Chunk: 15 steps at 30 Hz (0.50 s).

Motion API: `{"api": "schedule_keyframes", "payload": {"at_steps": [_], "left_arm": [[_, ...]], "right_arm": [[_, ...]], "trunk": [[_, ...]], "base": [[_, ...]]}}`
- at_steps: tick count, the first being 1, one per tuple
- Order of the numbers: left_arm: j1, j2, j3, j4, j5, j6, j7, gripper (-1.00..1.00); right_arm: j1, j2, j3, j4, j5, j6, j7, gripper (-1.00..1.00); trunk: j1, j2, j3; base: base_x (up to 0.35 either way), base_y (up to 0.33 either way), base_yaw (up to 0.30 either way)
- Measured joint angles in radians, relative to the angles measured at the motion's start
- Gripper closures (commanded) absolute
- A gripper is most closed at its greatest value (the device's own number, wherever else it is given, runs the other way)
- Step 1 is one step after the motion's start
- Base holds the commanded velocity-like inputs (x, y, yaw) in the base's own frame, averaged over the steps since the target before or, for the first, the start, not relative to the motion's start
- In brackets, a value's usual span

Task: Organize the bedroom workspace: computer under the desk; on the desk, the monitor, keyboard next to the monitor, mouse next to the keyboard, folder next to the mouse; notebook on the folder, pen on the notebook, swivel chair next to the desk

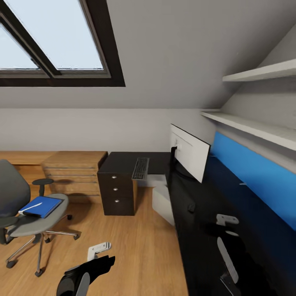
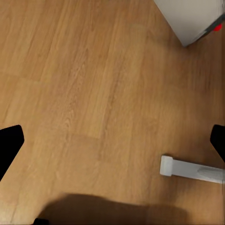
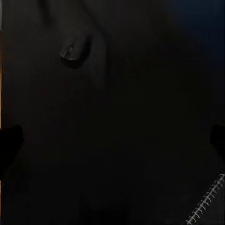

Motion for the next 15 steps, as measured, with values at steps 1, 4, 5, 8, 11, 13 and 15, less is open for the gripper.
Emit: {"api": "schedule_keyframes", "payload": {"at_steps": [1, 4, 5, 8, 11, 13, 15], "left_arm": [[0.000, 0.001, 0.000, 0.000, 0.000, 0.000, 0.000, -1.00], [0.000, 0.001, 0.001, 0.000, 0.000, 0.000, 0.000, -1.00], [0.000, 0.001, 0.001, 0.001, 0.000, 0.000, 0.000, -1.00], [0.000, 0.001, 0.002, -0.001, 0.000, 0.000, 0.000, -1.00], [0.000, 0.006, 0.004, -0.007, 0.000, 0.000, 0.000, -1.00], [0.000, 0.009, 0.008, -0.019, 0.001, 0.000, 0.000, -1.00], [0.000, 0.011, 0.012, -0.028, 0.001, 0.000, 0.000, -1.00]], "right_arm": [[-0.001, -0.018, -0.001, 0.022, 0.000, 0.000, 0.000, -1.00], [-0.002, -0.042, -0.002, 0.050, -0.001, -0.002, 0.000, -1.00], [-0.003, -0.054, -0.003, 0.063, -0.002, -0.002, 0.000, -1.00], [-0.005, -0.072, -0.003, 0.084, -0.004, -0.003, 0.000, -1.00], [-0.008, -0.096, -0.004, 0.116, -0.006, -0.005, 0.001, -1.00], [-0.009, -0.108, -0.004, 0.141, -0.008, -0.006, 0.005, -1.00], [-0.011, -0.114, -0.005, 0.159, -0.009, -0.006, 0.011, -1.00]], "trunk": [[0.000, 0.000, 0.000], [0.000, 0.000, 0.000], [0.000, 0.000, 0.000], [0.000, 0.000, 0.000], [0.000, 0.000, 0.000], [0.000, 0.000, 0.000], [0.000, 0.000, 0.000]], "base": [[0.000, -0.347, 0.000], [0.000, -0.347, 0.000], [0.000, -0.347, 0.000], [0.000, -0.347, 0.000], [0.000, -0.344, 0.000], [0.000, -0.333, 0.000], [0.000, -0.293, 0.000]]}}
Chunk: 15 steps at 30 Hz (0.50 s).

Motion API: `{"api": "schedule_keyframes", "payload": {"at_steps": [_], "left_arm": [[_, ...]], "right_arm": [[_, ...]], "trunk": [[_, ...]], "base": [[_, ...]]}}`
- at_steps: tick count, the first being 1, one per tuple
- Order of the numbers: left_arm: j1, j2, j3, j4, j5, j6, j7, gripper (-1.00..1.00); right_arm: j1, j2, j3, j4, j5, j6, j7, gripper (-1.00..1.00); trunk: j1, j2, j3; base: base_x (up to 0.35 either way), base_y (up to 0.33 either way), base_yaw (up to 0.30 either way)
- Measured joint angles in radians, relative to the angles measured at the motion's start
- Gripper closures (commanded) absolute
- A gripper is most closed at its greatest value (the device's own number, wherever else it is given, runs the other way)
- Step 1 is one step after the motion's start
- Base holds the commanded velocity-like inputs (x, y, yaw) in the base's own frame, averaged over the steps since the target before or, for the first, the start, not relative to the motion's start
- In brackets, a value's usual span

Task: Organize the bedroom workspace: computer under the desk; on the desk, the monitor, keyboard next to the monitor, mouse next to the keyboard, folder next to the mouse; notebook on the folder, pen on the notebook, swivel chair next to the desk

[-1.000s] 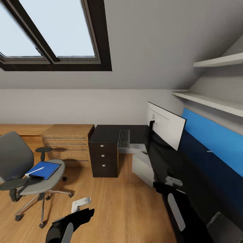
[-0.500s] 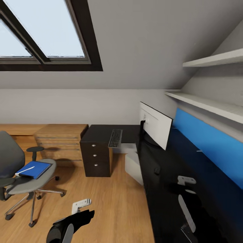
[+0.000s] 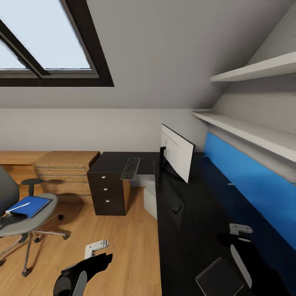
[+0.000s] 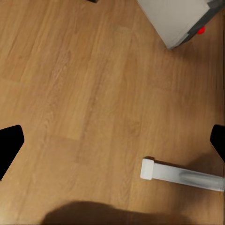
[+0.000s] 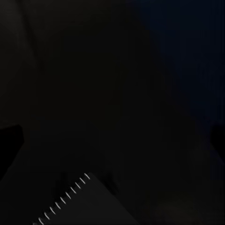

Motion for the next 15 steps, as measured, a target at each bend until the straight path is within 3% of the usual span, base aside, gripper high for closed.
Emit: {"api": "schedule_keyframes", "payload": {"at_steps": [15], "left_arm": [[0.000, 0.002, 0.021, -0.030, 0.004, 0.005, -0.005, -1.00]], "right_arm": [[-0.022, -0.010, 0.005, 0.104, 0.005, -0.032, 0.070, -1.00]], "trunk": [[0.000, 0.000, 0.000]], "base": [[0.000, -0.043, 0.000]]}}
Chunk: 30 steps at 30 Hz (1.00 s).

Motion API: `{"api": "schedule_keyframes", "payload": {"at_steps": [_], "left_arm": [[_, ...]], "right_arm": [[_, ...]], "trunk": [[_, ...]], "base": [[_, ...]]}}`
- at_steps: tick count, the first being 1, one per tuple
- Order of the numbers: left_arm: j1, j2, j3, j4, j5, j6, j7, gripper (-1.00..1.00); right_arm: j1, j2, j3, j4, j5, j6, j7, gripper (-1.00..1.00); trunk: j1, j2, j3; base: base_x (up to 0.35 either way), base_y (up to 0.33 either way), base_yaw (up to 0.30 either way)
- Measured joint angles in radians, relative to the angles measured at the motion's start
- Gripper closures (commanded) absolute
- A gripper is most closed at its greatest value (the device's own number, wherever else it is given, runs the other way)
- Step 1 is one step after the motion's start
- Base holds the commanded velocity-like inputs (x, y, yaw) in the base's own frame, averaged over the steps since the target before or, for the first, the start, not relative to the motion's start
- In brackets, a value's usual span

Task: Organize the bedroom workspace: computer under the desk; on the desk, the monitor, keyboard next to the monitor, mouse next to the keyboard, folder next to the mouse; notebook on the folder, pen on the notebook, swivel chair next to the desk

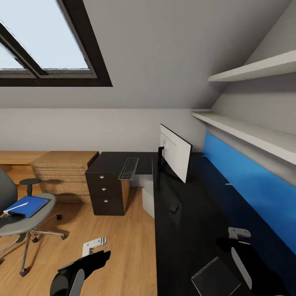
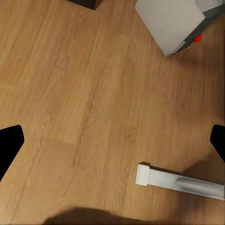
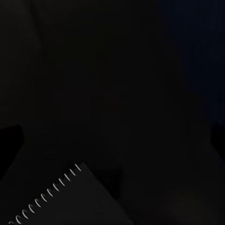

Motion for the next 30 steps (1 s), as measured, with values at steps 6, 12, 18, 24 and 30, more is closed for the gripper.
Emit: {"api": "schedule_keyframes", "payload": {"at_steps": [6, 12, 18, 24, 30], "left_arm": [[0.000, -0.004, -0.001, -0.049, 0.002, 0.002, 0.001, -1.00], [0.000, -0.004, -0.002, -0.049, 0.001, 0.001, 0.001, -1.00], [0.000, -0.004, -0.002, -0.043, 0.000, -0.001, -0.001, -1.00], [0.000, -0.004, -0.007, 0.001, 0.000, -0.002, 0.000, -1.00], [0.000, -0.004, -0.009, 0.016, 0.000, -0.004, -0.002, -1.00]], "right_arm": [[-0.013, 0.000, 0.007, 0.058, 0.013, -0.041, 0.051, -1.00], [-0.101, -0.001, 0.009, 0.223, 0.025, -0.102, 0.079, -1.00], [-0.142, 0.001, 0.010, 0.308, 0.073, -0.136, 0.089, -1.00], [-0.146, 0.004, 0.011, 0.319, 0.086, -0.142, 0.090, -1.00], [-0.147, 0.006, 0.012, 0.321, 0.089, -0.141, 0.090, -1.00]], "trunk": [[0.000, 0.000, 0.000], [0.000, 0.000, 0.000], [0.000, 0.000, 0.000], [0.000, 0.000, 0.000], [0.000, 0.000, 0.000]], "base": [[0.000, 0.000, 0.000], [0.000, 0.000, 0.000], [0.000, 0.000, 0.000], [0.002, 0.000, 0.000], [0.190, 0.000, 0.000]]}}
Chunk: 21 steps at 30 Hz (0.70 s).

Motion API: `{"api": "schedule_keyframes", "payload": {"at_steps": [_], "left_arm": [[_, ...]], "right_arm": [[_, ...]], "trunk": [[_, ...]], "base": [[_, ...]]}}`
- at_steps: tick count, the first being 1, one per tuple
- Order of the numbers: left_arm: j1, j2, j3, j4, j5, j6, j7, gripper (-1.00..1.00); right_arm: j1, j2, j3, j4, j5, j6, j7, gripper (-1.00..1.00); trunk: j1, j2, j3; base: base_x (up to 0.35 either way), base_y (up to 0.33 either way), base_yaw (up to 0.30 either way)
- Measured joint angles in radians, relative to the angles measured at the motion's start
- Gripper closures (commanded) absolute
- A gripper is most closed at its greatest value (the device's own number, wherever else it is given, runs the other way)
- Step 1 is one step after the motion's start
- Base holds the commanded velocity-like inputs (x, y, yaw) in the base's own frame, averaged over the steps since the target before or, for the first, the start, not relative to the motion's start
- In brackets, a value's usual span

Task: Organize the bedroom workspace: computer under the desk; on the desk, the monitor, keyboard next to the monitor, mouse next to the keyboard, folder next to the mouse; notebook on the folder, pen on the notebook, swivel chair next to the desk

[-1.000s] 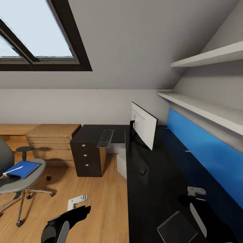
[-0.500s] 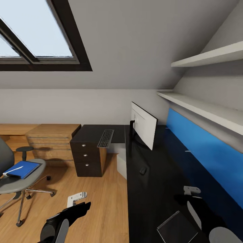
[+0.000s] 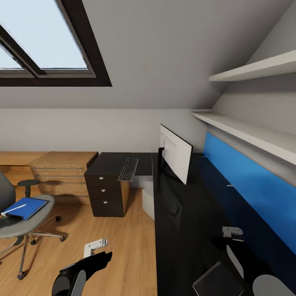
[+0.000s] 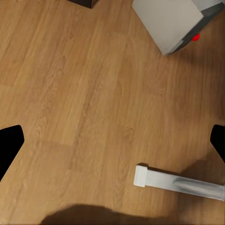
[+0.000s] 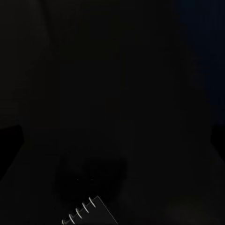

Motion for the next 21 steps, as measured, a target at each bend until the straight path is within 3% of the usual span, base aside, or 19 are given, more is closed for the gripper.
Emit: {"api": "schedule_keyframes", "payload": {"at_steps": [10, 21], "left_arm": [[0.000, 0.000, 0.002, -0.006, 0.002, 0.002, 0.001, -1.00], [0.001, -0.001, 0.008, -0.054, 0.004, 0.004, 0.003, -1.00]], "right_arm": [[0.000, 0.011, 0.014, 0.001, 0.000, 0.017, 0.000, -1.00], [0.000, 0.015, 0.016, 0.000, -0.001, 0.054, 0.000, -1.00]], "trunk": [[0.000, 0.000, 0.000], [0.043, -0.077, -0.035]], "base": [[0.055, 0.000, 0.000], [0.003, 0.000, 0.000]]}}
